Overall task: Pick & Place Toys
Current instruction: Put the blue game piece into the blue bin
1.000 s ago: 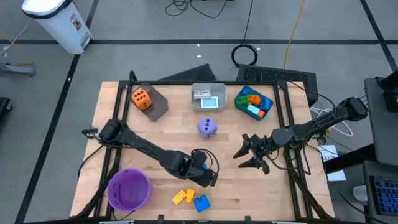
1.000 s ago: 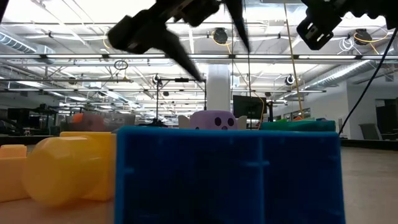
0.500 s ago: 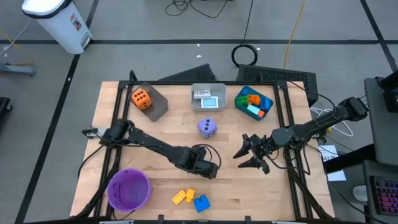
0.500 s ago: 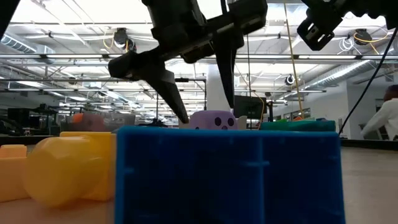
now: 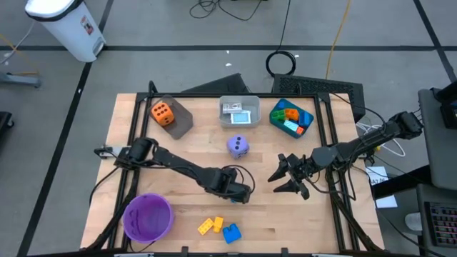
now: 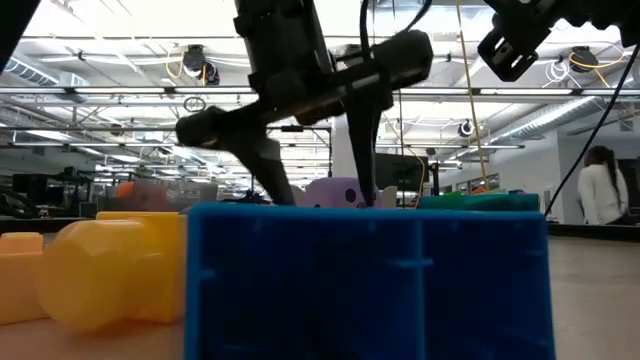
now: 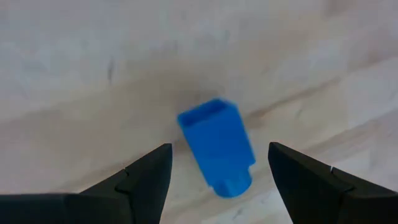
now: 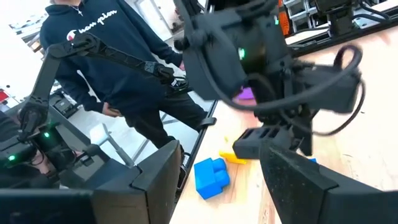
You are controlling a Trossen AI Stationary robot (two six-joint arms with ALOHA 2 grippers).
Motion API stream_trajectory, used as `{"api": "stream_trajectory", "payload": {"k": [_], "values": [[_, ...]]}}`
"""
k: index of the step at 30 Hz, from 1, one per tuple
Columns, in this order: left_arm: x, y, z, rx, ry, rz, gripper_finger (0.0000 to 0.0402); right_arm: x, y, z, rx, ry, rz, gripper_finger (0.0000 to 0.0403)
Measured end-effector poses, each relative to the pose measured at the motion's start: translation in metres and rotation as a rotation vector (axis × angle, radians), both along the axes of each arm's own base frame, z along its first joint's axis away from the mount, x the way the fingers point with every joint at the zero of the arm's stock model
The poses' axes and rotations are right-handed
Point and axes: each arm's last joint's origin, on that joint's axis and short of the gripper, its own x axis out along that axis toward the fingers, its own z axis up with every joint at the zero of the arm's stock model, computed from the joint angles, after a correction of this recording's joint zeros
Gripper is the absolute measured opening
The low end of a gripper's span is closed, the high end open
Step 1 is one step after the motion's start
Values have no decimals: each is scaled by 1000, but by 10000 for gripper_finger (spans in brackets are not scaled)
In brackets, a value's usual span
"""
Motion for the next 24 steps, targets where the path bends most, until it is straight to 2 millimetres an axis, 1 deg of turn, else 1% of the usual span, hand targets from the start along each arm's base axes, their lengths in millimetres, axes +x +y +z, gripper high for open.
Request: {"api": "stream_trajectory", "payload": {"k": [5, 8, 11, 14, 18, 24], "values": [[1, -2, -11, -32, 38, -6, 273, 0, 0, 0, 0, 0, -1, 214], [0, -1, -10, -14, 40, 1, 273, 0, 0, 0, 0, 1, -1, 214], [0, 4, -11, 10, 57, 16, 273, 0, 0, 0, -1, 4, -1, 214], [0, 9, -11, 8, 67, 20, 273, 0, 0, -1, -2, 6, 0, 214], [0, 12, -17, -1, 103, 14, 273, 0, 0, -1, 1, 7, 1, 214], [-3, 13, -18, -8, 147, -3, 273, 0, 0, -1, 1, 7, 1, 214]]}}
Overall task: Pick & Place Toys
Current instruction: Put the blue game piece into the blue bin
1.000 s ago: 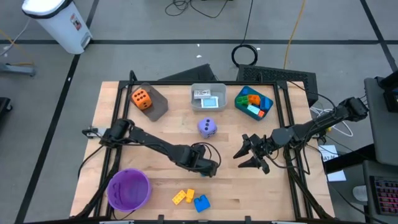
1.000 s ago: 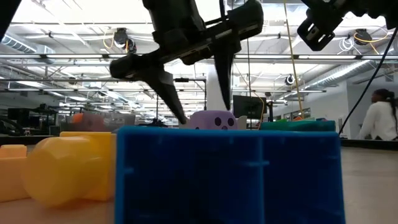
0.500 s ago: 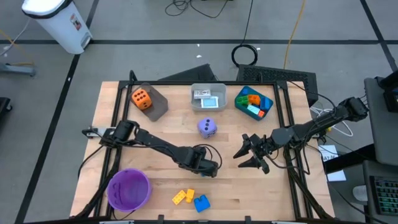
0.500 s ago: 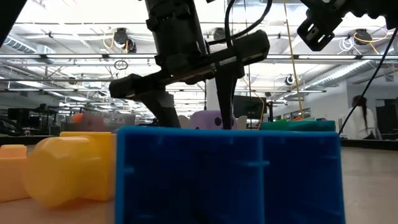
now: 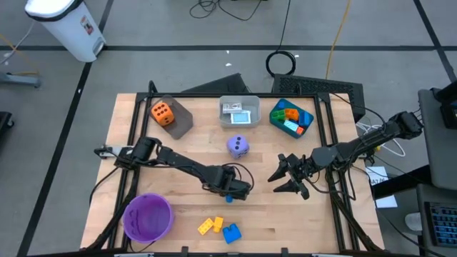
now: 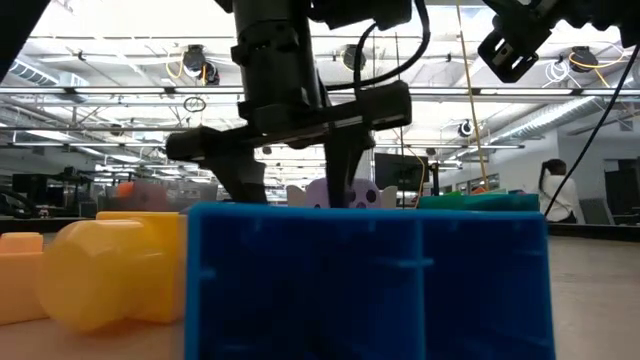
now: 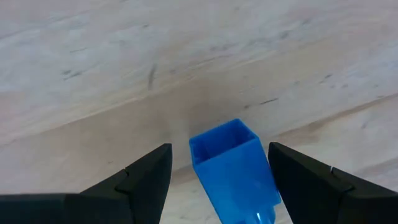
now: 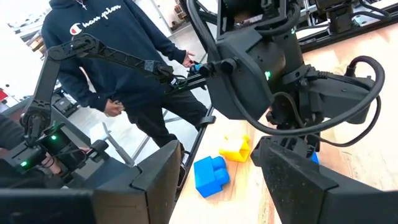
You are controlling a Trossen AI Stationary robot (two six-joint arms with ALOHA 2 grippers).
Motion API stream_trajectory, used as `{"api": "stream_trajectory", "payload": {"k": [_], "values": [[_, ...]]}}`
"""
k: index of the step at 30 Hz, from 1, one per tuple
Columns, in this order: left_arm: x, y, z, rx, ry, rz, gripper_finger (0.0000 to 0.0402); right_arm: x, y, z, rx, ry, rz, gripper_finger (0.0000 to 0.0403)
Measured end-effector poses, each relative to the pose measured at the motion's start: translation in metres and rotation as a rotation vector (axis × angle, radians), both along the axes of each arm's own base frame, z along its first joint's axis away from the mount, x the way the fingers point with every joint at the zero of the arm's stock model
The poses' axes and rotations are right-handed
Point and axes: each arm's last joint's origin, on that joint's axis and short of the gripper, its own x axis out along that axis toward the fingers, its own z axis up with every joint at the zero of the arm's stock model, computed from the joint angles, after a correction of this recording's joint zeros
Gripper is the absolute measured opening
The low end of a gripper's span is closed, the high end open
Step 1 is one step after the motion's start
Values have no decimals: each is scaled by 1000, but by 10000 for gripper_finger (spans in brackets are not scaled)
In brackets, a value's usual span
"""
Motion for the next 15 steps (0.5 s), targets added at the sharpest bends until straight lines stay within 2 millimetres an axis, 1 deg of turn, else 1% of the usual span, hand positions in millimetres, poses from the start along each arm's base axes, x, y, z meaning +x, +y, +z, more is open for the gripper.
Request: {"api": "stream_trajectory", "payload": {"k": [6, 8, 11, 15], "values": [[0, -1, 0, -24, 9, -6, 272, 0, 0, 0, -2, -1, 0, 214], [0, -1, 0, -23, 10, -12, 264, 0, 0, 0, -5, -2, 1, 214], [0, -1, 0, -27, 10, -15, 237, 0, 0, 0, -15, -7, 2, 214], [0, -1, 0, -39, 11, -46, 188, 0, 0, 0, -16, -8, 2, 214]]}}
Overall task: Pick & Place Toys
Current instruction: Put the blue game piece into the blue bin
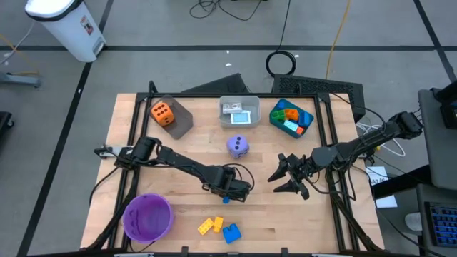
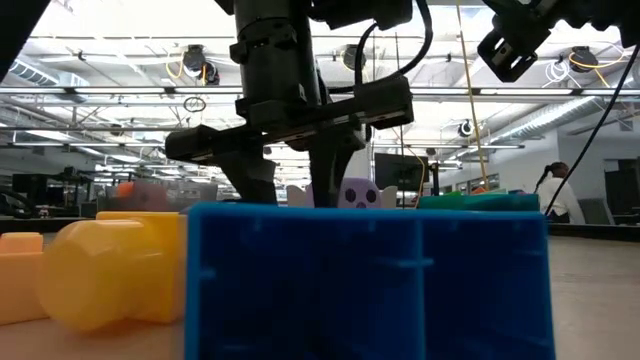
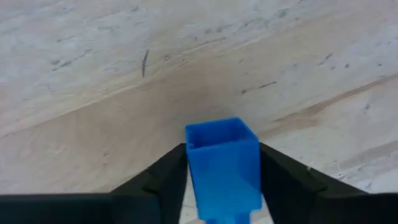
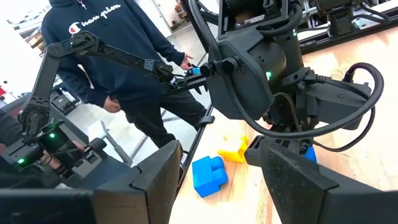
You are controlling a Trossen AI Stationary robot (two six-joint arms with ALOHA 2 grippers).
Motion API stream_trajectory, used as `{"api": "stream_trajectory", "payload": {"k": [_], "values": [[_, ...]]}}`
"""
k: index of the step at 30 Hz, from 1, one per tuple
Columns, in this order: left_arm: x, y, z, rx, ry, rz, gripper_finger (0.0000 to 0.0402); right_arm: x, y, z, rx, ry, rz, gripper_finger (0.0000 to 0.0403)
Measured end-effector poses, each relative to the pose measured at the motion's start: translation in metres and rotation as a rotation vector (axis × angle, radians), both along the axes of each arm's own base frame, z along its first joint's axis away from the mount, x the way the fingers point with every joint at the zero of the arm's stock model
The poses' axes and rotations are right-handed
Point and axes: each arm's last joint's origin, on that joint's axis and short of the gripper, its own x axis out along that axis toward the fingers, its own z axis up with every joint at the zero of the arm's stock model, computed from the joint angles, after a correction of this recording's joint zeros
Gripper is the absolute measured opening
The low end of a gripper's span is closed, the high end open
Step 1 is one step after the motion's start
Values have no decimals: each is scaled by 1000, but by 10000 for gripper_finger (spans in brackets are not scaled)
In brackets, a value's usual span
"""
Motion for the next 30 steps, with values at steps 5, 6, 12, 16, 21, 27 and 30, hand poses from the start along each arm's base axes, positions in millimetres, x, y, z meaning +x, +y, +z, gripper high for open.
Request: {"api": "stream_trajectory", "payload": {"k": [5, 6, 12, 16, 21, 27, 30], "values": [[0, 0, 0, -4, -4, -11, 142, 0, 0, 0, -3, -2, 0, 214], [1, 0, 0, -4, -9, -17, 142, 0, 0, 0, -3, -2, 0, 214], [3, 1, 1, -6, -23, -27, 160, 0, 0, 0, -3, -2, 0, 214], [3, 5, 9, -7, -48, -46, 165, 0, 0, 1, -2, -13, 0, 214], [8, 14, 26, 3, -145, -80, 142, 0, 0, 3, -47, -56, 1, 214], [18, 28, 62, 35, -382, -124, 148, 1, -2, 4, -135, -98, -25, 214], [22, 35, 85, 62, -516, -200, 166, -1, -5, 6, -168, -128, -46, 214]]}}
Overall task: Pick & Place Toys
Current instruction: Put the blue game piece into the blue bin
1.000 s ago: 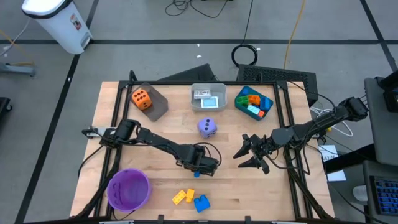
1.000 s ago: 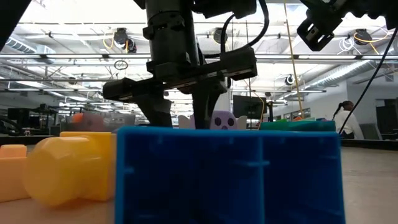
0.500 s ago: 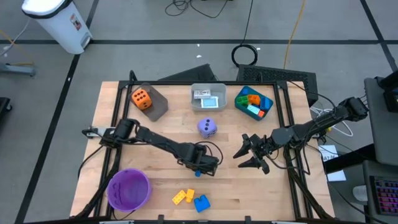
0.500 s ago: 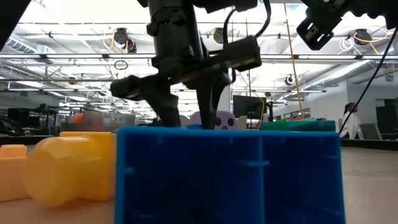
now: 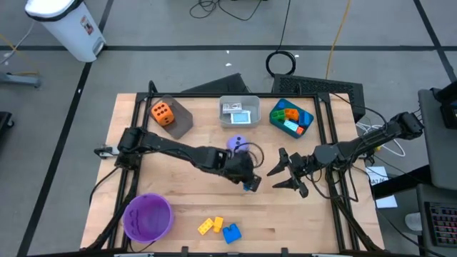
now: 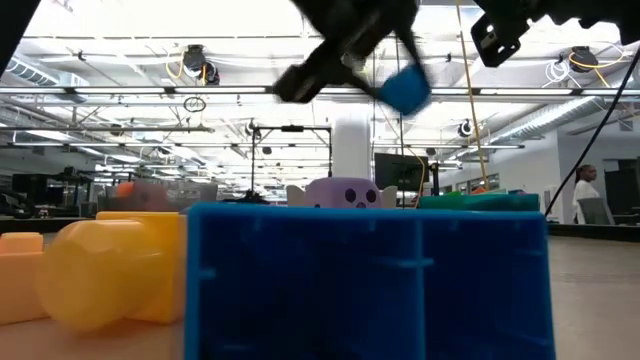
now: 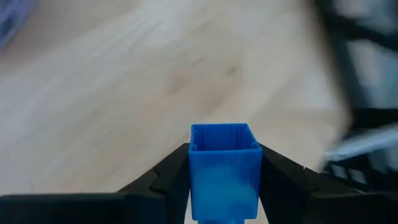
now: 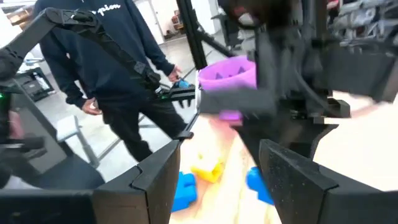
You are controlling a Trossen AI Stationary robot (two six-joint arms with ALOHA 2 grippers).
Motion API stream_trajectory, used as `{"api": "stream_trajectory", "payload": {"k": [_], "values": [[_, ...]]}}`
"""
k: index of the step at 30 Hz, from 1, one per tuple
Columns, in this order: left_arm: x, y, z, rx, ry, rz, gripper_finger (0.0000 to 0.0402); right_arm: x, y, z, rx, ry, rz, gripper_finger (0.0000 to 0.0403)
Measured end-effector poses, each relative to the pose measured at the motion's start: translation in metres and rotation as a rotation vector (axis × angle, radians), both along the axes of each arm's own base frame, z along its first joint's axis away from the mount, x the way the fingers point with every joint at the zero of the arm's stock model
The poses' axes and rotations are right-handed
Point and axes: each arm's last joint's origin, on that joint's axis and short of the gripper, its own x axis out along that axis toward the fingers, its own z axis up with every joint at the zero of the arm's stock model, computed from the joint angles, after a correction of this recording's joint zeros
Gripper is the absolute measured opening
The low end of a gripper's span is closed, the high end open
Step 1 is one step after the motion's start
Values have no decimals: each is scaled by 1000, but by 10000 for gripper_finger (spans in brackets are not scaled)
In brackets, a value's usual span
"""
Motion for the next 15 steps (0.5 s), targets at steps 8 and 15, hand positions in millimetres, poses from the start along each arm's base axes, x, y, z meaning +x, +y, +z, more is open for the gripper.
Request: {"api": "stream_trajectory", "payload": {"k": [8, 15], "values": [[11, 7, 38, 11, -311, -245, 142, -5, -3, 7, -73, -67, -2, 214], [17, 9, 47, -24, -435, -340, 166, -6, -4, 3, -143, -50, 6, 214]]}}
